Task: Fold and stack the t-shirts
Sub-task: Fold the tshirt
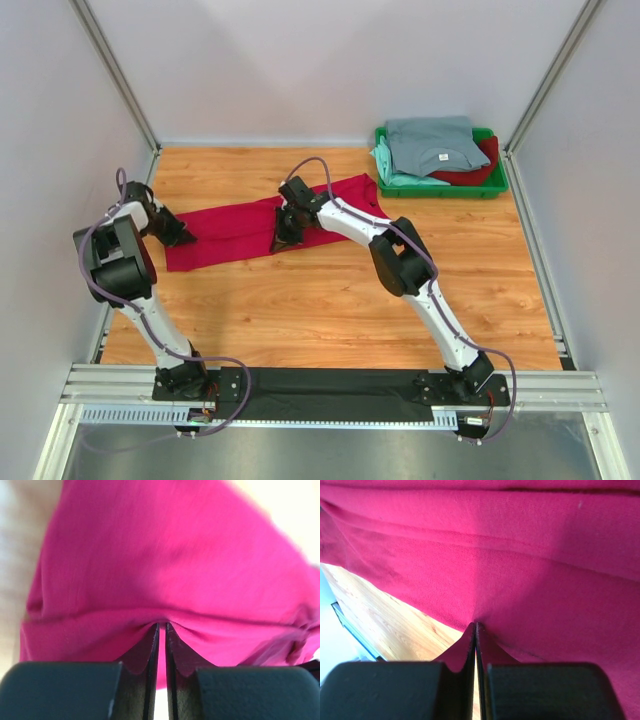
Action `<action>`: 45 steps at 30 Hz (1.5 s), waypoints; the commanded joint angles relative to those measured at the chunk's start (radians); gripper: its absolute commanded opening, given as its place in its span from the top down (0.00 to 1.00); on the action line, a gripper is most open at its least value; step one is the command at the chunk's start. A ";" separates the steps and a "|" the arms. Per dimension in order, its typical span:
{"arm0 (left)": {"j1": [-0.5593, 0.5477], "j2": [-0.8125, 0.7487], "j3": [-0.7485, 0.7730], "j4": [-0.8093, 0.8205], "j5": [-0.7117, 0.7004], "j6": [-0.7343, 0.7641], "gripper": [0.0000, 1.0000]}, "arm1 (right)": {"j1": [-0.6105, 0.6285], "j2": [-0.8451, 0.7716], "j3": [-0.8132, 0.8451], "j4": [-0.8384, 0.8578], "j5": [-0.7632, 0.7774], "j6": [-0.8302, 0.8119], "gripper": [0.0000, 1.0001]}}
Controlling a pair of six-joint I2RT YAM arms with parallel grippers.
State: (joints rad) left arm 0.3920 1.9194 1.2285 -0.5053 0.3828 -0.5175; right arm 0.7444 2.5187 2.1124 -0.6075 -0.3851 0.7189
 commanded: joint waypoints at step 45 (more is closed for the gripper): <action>-0.001 -0.229 -0.287 -0.012 -0.120 0.010 0.77 | -0.007 0.100 0.250 -0.012 0.275 -0.171 0.75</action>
State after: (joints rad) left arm 0.3923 1.6703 0.9428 -0.5056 0.3038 -0.5213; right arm 0.7399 2.5931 2.3226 -0.6773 -0.1619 0.5777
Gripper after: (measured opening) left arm 0.228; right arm 0.249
